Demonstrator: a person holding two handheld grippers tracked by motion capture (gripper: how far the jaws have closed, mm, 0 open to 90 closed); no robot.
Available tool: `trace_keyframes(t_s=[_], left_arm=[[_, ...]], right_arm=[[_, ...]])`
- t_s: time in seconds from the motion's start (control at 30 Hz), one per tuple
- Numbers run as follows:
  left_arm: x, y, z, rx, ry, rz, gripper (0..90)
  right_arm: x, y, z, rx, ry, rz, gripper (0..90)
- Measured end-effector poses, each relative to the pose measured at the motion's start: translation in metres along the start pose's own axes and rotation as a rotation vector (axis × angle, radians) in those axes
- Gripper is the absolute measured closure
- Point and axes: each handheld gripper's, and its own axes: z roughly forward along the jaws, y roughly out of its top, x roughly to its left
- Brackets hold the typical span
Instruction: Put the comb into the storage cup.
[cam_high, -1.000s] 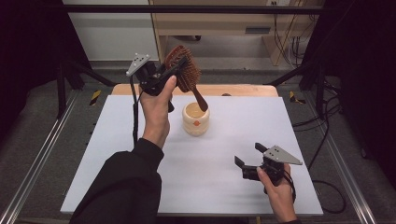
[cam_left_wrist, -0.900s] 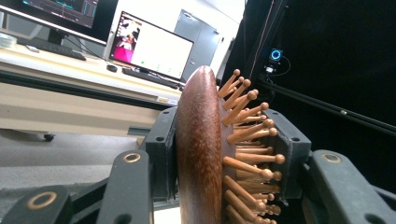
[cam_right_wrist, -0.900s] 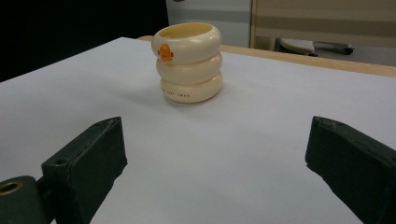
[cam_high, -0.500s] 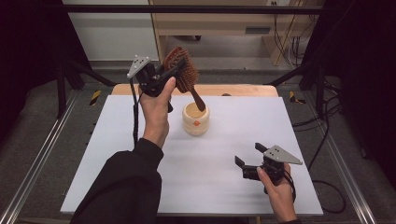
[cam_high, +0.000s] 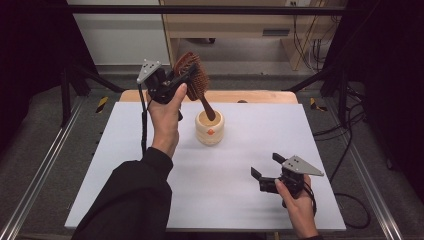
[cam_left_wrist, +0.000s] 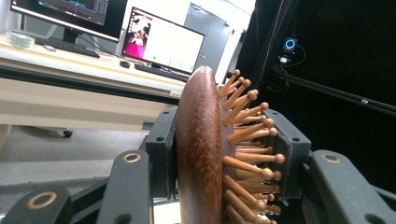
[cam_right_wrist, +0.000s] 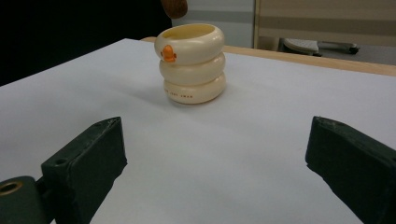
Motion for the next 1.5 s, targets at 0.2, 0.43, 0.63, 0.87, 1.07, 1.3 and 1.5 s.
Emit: trace_keyframes(t_s=[0.2, 0.43, 0.63, 0.87, 1.07, 1.3, 1.5], left_arm=[[0.007, -0.008, 0.004, 0.007, 0.013, -0.015, 51.5], [0.013, -0.018, 0.016, 0.008, 0.027, -0.031, 51.5], [0.016, -0.023, 0.020, 0.014, 0.030, -0.030, 51.5], [0.013, -0.028, 0.025, 0.021, 0.029, -0.024, 51.4], [0.016, -0.032, 0.029, 0.031, 0.036, -0.022, 51.4], [0.017, -0.036, 0.030, 0.041, 0.038, -0.014, 51.4], [0.018, -0.041, 0.031, 0.049, 0.040, -0.018, 51.4]], right_arm=[[0.002, 0.000, 0.001, 0.004, -0.001, -0.004, 5.3], [0.004, -0.001, 0.004, 0.014, 0.007, -0.012, 5.4], [0.003, -0.001, 0.004, 0.010, 0.012, -0.011, 5.3], [0.003, -0.001, 0.003, 0.007, 0.016, -0.008, 5.1], [0.002, -0.001, 0.002, 0.001, 0.019, -0.002, 4.9], [0.003, -0.001, 0.003, 0.003, 0.021, -0.005, 4.9], [0.004, -0.001, 0.003, 0.002, 0.020, -0.007, 4.9]])
